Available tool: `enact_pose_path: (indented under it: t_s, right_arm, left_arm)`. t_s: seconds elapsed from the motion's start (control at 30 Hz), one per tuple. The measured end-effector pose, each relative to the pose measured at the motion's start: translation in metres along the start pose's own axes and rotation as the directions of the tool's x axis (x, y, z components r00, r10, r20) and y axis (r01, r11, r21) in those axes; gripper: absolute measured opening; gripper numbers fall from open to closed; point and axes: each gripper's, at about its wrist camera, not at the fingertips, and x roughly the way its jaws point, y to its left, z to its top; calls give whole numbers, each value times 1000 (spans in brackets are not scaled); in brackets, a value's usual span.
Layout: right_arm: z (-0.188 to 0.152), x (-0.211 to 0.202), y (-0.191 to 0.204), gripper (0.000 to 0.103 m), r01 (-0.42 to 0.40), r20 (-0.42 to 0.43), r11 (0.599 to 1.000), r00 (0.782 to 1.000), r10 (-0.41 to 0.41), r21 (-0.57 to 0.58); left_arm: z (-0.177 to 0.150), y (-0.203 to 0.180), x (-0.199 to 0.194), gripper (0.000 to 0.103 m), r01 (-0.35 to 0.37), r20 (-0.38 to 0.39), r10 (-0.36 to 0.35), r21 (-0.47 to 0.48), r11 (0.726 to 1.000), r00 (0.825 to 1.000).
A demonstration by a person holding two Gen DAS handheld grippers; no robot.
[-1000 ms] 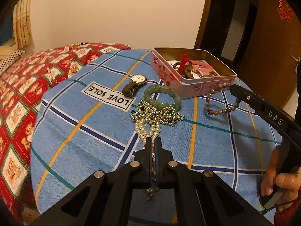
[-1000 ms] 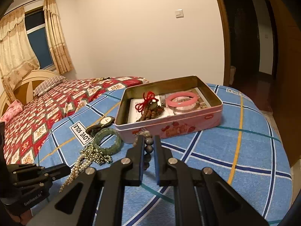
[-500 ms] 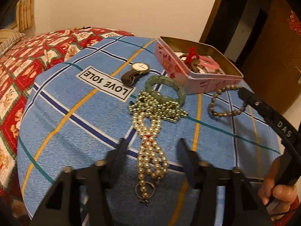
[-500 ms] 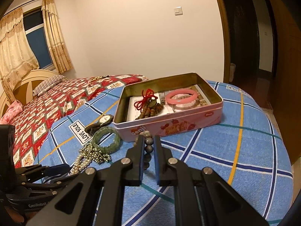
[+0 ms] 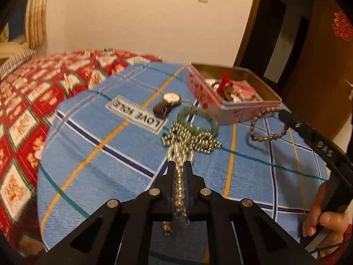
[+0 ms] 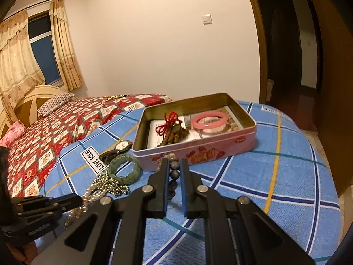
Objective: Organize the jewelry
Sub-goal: 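Grasp the grey bead bracelet with the right tool while the left tool grasps the pearl necklace, then lower the bracelet and pearl necklace into the pink tin and open both tools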
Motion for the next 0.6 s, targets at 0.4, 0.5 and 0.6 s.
enact_pose_path:
  t_s: [0.4,0.5,0.6]
  right_arm:
    - [2,-2,-2,12,17,17,1000,1000,-17,9]
    - [3,-10,-3,12,26,58,1000,998,-26,12]
    - [7,-16,-4,12,40,90,999,995,-42,19]
  left_arm:
    - [17,-10,-38,5,42,177,-52,60,997,983]
    - [25,-15,-47,5,60,221,-75,74,995,972]
    - [38,-22,-49,5,76,247,-97,92,993,964]
